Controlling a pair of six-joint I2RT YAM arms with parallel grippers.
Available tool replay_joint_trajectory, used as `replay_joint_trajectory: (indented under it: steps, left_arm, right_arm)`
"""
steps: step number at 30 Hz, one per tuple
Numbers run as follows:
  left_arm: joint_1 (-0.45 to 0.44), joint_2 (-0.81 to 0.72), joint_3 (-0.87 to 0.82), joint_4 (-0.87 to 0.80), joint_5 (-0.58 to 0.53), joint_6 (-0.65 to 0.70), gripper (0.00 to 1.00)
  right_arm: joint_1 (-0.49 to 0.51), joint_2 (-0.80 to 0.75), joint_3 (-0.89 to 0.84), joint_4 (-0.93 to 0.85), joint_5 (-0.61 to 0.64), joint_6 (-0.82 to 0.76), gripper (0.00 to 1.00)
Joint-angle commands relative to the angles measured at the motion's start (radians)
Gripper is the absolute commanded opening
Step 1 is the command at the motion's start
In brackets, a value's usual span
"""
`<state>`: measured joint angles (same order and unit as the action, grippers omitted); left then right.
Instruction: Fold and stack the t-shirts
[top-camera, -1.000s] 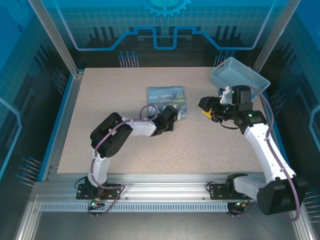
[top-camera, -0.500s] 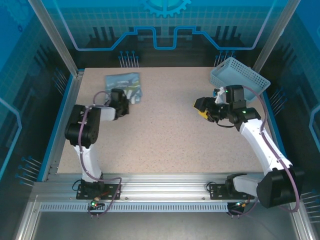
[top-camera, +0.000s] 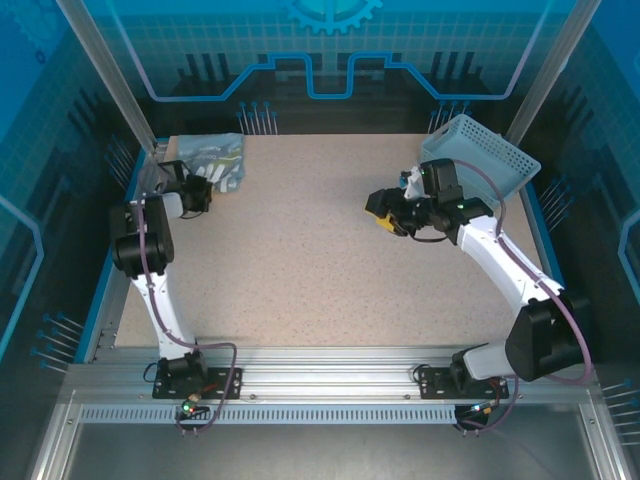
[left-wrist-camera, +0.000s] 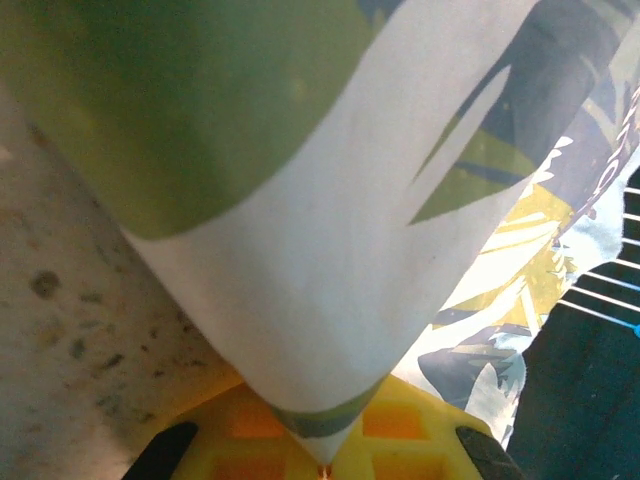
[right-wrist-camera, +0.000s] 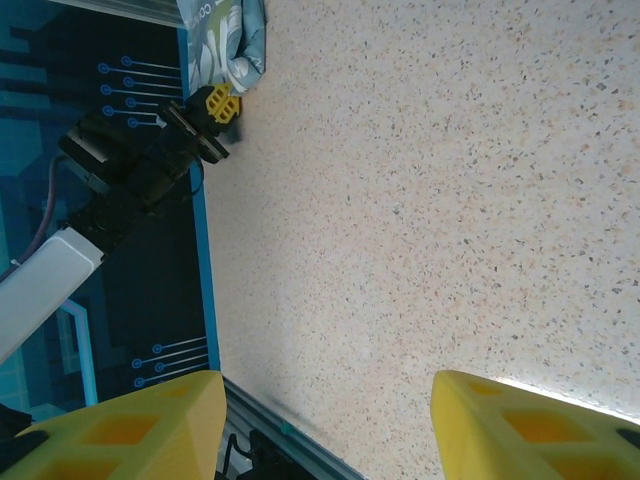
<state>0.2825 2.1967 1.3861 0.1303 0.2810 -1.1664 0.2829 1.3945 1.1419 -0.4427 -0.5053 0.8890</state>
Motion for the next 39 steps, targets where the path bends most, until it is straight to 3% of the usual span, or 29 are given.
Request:
replay_joint_trajectory:
  steps: [1, 8, 9, 10, 14, 15, 16, 19, 21, 23, 25, 26, 28, 29, 31, 33, 35, 39]
  left_arm:
    - [0.018, 0.017, 0.060, -0.109, 0.064, 0.119, 0.12]
    - [0.014, -0.140, 0.025, -0.191, 0.047, 0.235, 0.62]
    - [0.015, -0.174, 0.005, -0.199, 0.047, 0.233, 0.84]
    - [0.013, -0.210, -0.021, -0.190, 0.053, 0.226, 0.99]
    - [-0.007, -0.421, -0.171, -0.176, 0.023, 0.231, 0.99]
    - [-0.018, -0.487, -0.214, -0.184, -0.002, 0.237, 0.99]
    - [-0.033, -0.545, -0.262, -0.188, -0.039, 0.235, 0.99]
    - [-0.090, -0.698, -0.392, -0.210, -0.151, 0.229, 0.99]
    - [-0.128, -0.800, -0.464, -0.257, -0.237, 0.213, 0.99]
    - [-0.184, -0.899, -0.482, -0.372, -0.397, 0.251, 0.99]
    - [-0.281, -0.972, -0.476, -0.495, -0.652, 0.324, 0.99]
    - [-0.350, -1.000, -0.475, -0.550, -0.843, 0.365, 0.99]
    - [-0.451, -1.048, -0.521, -0.544, -1.120, 0.483, 0.99]
    - [-0.473, -1.074, -0.571, -0.481, -1.169, 0.589, 0.99]
    - [-0.473, -1.124, -0.700, -0.255, -1.087, 0.866, 0.99]
    - [-0.475, -1.150, -0.821, -0.085, -0.978, 1.040, 0.99]
    - [-0.473, -1.145, -0.896, 0.034, -0.894, 1.096, 0.99]
    - [-0.435, -1.046, -0.932, 0.151, -0.810, 1.020, 0.99]
  right_arm:
    - [0.015, -0.011, 0.020, 0.013, 0.019, -0.019, 0.57]
    - [-0.004, -0.156, -0.081, 0.244, 0.108, 0.021, 0.62]
    - [-0.014, -0.154, -0.077, 0.251, 0.101, 0.029, 0.62]
    - [-0.022, -0.159, -0.074, 0.247, 0.108, 0.037, 0.62]
    - [-0.062, -0.179, -0.060, 0.253, 0.110, 0.056, 0.72]
    - [-0.070, -0.177, -0.048, 0.233, 0.108, 0.052, 0.95]
    - [-0.081, -0.176, -0.042, 0.217, 0.106, 0.048, 1.00]
    - [-0.107, -0.173, -0.018, 0.089, 0.167, 0.007, 1.00]
    - [-0.109, -0.193, 0.009, -0.053, 0.317, -0.064, 1.00]
    - [-0.113, -0.209, 0.026, -0.148, 0.446, -0.143, 1.00]
    - [-0.116, -0.190, 0.048, -0.250, 0.583, -0.177, 1.00]
    - [-0.124, -0.169, 0.057, -0.300, 0.658, -0.174, 1.00]
    - [-0.134, -0.143, 0.027, -0.330, 0.806, -0.161, 1.00]
    - [-0.145, -0.158, -0.042, -0.268, 0.837, -0.186, 1.00]
    - [-0.158, -0.226, -0.225, 0.002, 0.852, -0.296, 1.00]
    - [-0.113, -0.264, -0.410, 0.280, 1.024, -0.426, 1.00]
    - [-0.089, -0.232, -0.463, 0.393, 1.103, -0.549, 1.00]
    - [-0.088, -0.071, -0.455, 0.488, 1.030, -0.735, 1.00]
